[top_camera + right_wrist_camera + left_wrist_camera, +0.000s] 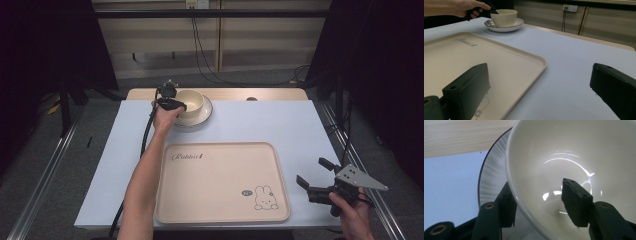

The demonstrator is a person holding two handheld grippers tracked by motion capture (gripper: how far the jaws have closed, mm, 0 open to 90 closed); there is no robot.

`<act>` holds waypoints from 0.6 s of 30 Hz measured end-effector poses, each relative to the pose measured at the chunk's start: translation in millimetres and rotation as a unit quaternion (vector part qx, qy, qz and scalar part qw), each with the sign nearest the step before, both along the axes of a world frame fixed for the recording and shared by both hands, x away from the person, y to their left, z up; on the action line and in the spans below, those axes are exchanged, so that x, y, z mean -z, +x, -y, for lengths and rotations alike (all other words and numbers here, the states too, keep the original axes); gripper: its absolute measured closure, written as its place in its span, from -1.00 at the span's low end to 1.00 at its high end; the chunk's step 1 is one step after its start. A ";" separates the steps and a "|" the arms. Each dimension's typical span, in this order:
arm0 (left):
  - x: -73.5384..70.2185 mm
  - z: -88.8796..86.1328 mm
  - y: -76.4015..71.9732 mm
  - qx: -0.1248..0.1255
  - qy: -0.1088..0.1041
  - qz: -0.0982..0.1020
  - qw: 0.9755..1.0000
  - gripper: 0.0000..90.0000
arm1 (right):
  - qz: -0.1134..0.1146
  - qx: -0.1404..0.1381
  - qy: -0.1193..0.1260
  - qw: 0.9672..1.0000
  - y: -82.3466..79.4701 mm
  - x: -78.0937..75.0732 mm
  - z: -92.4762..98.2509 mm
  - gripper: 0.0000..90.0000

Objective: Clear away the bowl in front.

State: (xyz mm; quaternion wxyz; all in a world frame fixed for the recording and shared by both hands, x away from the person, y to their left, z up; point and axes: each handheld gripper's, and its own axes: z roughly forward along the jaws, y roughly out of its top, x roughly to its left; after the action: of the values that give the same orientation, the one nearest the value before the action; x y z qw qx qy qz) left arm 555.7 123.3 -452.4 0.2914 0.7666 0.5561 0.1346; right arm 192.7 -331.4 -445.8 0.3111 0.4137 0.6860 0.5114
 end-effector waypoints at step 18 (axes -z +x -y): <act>-3.3 -3.1 4.0 -0.020 -0.024 -0.047 0.998 0.61 | 0.003 0.005 0.000 1.000 0.0 -0.3 1.1 -0.95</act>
State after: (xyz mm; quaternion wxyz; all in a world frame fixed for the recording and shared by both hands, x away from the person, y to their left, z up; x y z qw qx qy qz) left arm 559.8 126.4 -449.2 0.2803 0.7535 0.5878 0.0906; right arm 192.7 -332.5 -445.5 0.3152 0.4158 0.6830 0.5112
